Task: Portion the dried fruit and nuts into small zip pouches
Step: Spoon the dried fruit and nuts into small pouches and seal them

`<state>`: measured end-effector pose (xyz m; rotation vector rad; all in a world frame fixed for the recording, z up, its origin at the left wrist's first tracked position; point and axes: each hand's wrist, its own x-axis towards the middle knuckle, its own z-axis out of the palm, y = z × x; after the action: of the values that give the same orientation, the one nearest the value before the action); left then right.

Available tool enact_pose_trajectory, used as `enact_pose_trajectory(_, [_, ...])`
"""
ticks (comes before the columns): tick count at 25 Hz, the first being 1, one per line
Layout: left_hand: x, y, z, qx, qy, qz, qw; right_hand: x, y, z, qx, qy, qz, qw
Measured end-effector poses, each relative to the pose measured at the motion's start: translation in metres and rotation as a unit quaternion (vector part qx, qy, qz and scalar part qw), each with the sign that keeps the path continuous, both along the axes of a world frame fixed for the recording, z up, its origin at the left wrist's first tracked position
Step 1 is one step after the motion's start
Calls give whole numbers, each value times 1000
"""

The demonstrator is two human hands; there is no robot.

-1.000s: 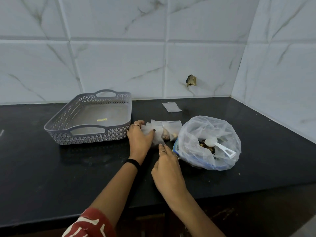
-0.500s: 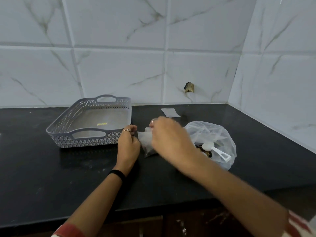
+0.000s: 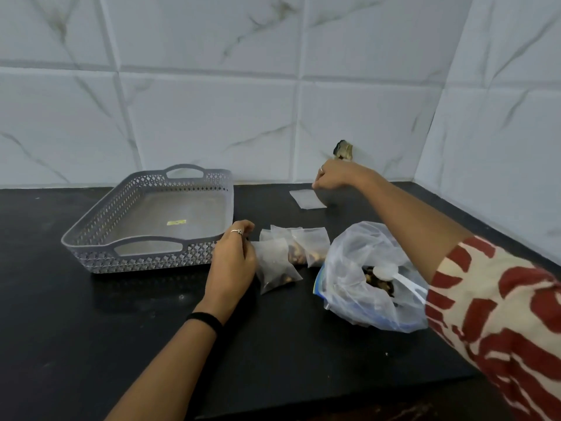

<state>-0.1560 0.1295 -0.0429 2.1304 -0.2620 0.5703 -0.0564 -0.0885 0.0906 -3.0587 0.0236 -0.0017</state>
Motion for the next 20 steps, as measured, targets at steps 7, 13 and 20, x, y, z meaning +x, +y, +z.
enact_pose_trajectory(7, [-5, -2, 12, 89, -67, -12, 994, 50, 15, -34, -49, 71, -45, 995])
enact_pose_trajectory(13, [-5, -2, 14, 143, -106, -17, 984, 68, 23, -79, -24, 109, -60, 992])
enact_pose_trajectory(20, [-2, -4, 9, 154, -131, -29, 979, 59, 18, -71, -4, -26, -34, 999])
